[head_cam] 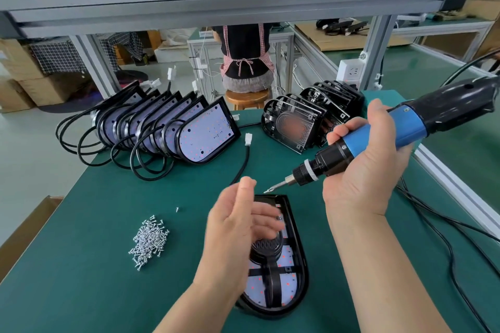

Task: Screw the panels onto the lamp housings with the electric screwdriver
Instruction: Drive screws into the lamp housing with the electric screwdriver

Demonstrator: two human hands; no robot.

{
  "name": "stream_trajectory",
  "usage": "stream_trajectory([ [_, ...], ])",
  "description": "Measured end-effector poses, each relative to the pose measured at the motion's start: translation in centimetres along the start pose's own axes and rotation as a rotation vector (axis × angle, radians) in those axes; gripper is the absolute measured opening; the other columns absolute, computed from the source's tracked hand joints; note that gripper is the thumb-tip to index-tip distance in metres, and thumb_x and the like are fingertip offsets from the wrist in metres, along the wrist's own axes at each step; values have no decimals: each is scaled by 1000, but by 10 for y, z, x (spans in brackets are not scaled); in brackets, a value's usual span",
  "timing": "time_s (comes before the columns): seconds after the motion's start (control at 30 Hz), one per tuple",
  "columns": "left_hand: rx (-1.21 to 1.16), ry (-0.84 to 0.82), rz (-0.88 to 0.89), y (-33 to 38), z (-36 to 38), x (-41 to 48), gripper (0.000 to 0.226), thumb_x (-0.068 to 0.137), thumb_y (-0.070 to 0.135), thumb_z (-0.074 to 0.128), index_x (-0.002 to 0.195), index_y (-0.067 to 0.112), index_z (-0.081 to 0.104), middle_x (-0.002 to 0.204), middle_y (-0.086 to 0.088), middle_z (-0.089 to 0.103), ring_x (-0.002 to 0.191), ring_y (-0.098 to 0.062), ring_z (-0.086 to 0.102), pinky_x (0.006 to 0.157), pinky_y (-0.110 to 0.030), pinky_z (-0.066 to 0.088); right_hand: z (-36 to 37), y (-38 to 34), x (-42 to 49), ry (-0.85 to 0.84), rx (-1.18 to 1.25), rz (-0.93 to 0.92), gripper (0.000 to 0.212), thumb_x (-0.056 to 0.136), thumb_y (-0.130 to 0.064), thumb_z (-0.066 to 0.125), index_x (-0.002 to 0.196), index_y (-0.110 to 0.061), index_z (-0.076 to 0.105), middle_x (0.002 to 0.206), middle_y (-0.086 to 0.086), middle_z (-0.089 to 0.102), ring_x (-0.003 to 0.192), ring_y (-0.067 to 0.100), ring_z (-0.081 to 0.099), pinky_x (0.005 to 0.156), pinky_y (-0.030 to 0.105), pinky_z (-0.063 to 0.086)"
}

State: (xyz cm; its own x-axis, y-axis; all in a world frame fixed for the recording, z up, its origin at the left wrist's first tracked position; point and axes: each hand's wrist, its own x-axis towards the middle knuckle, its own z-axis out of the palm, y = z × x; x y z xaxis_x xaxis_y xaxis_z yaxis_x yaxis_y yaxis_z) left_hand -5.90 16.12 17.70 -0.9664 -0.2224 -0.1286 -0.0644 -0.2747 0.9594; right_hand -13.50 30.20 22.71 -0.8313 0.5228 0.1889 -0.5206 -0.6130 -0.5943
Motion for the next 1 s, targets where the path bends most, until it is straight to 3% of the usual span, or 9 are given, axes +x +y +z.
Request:
stream_trajectory([
  [0.1, 540, 277, 243, -2, -28, 9, 29, 89, 50, 62, 110, 30, 61, 91, 6, 63, 78, -7, 61, 73, -31, 48, -4, 2, 5, 7, -105, -9, 21, 88, -31, 76, 94, -25, 56, 71, -1, 59, 61, 20, 60, 58, 34, 54],
  [0.2, 847, 241, 87, -8, -45, 13, 68, 74, 58, 69, 130, 29, 44, 117, 5, 45, 112, -16, 47, 99, -38, 42, -4, 10, 15, -1, -144, -26, 20, 90, -13, 68, 98, -14, 50, 63, 1, 53, 51, 19, 53, 52, 29, 48],
  [0.27, 924, 165, -3, -14, -46, 12, 80, 70, 65, 68, 134, 27, 39, 120, 3, 47, 118, -21, 46, 102, -41, 42, -7, 19, 20, -33, -218, -18, 21, 91, -10, 67, 101, -11, 49, 62, 3, 52, 50, 20, 51, 50, 29, 46],
  [0.43, 946, 131, -57, -23, -39, 13, 70, 75, 58, 73, 125, 24, 38, 97, 15, 59, 104, -21, 57, 85, -34, 42, -18, 44, 15, -102, -313, 18, 21, 87, -14, 69, 96, -14, 51, 58, 2, 54, 45, 20, 50, 50, 29, 47],
  [0.57, 889, 112, -43, -22, -39, 14, 56, 77, 50, 75, 114, 30, 39, 88, 25, 55, 88, -6, 56, 68, -24, 39, -20, 51, 12, -140, -331, 27, 21, 87, -16, 70, 96, -17, 51, 58, 0, 54, 46, 19, 51, 50, 30, 48],
  [0.8, 842, 94, -27, -23, -40, 12, 53, 79, 47, 76, 115, 31, 41, 95, 21, 63, 99, -12, 62, 88, -35, 49, -18, 50, 16, -146, -355, 3, 22, 85, -19, 71, 96, -21, 52, 59, 0, 56, 47, 20, 52, 51, 30, 48],
  [1.0, 822, 81, -1, -26, -41, 12, 56, 79, 47, 75, 124, 33, 45, 92, 20, 67, 99, -10, 63, 89, -36, 51, -18, 52, 19, -157, -369, 1, 23, 83, -23, 72, 97, -22, 53, 61, 0, 56, 48, 20, 54, 51, 29, 49],
])
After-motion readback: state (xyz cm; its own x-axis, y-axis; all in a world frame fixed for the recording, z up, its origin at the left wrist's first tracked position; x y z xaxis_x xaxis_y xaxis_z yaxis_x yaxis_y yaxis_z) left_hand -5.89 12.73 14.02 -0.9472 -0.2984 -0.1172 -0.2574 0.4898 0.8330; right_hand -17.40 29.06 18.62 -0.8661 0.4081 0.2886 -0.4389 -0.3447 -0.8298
